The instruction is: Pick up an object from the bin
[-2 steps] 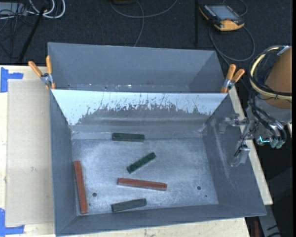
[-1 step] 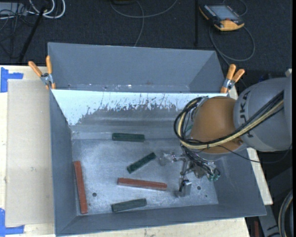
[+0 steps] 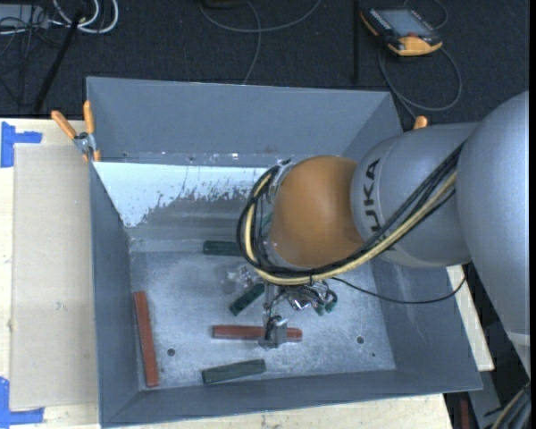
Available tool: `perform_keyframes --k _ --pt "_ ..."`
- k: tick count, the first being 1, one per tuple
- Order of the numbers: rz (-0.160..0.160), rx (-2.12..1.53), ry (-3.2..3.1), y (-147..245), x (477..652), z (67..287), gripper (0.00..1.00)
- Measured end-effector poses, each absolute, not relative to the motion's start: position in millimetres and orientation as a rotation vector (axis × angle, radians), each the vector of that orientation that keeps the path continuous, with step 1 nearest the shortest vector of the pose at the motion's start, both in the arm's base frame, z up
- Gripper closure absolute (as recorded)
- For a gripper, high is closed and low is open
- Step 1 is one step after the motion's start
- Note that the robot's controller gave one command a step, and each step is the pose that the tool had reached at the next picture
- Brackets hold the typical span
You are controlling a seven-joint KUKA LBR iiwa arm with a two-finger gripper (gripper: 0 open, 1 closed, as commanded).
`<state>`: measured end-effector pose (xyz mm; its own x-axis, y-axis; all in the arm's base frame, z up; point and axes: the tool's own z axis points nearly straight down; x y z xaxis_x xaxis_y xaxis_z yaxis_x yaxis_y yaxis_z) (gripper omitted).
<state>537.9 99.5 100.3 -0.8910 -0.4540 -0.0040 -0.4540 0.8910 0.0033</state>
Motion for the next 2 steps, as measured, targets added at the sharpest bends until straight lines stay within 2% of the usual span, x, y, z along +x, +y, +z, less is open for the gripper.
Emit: perform_keyframes --k 1,2 --pt "0.0 -0.827 3.027 79 584.0 101 0.0" --pt "0.002 -0.98 2.984 97 595.9 69 0.0"
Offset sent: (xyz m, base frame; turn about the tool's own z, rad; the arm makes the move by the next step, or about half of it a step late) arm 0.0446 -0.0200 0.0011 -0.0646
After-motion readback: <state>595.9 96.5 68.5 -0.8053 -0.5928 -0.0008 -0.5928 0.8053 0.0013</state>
